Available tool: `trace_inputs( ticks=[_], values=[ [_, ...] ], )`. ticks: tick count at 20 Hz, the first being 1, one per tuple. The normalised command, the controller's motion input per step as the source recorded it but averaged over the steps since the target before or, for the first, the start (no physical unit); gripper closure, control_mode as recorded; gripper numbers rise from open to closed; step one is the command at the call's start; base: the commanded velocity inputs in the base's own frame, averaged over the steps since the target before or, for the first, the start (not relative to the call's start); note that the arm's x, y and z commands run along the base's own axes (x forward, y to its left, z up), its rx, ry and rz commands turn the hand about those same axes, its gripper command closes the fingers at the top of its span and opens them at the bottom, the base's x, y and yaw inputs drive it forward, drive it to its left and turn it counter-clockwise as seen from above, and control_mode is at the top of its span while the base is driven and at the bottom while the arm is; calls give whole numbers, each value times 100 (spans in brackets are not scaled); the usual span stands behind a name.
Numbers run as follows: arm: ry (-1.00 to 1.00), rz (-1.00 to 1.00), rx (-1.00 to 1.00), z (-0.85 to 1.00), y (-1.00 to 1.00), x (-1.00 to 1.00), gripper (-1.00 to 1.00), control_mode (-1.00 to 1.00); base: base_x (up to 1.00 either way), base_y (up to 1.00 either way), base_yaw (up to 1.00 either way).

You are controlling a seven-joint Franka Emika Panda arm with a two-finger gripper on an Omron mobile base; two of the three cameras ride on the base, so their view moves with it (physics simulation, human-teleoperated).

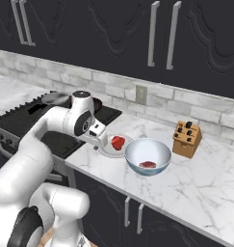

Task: Place one of the steaks on the plate and the other in the bowl. Then place the bowl in the fridge.

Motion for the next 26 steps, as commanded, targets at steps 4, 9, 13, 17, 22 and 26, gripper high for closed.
trace_inputs(
  ticks=[4,9,13,17,22,26],
  values=[
    [4,-4,0,32,9,-95,-100,-100,0,0,0],
    [0,0,0,21,16,-93,-100,-100,0,0,0],
    [20,0,0,13,12,-36,-100,-100,0,0,0],
    [8,0,0,-15,16,-24,-100,-100,0,0,0],
    [0,-3,0,0,15,-14,-100,-100,0,0,0],
    [0,0,0,0,0,0,-100,100,-55,47,8]
  ],
)
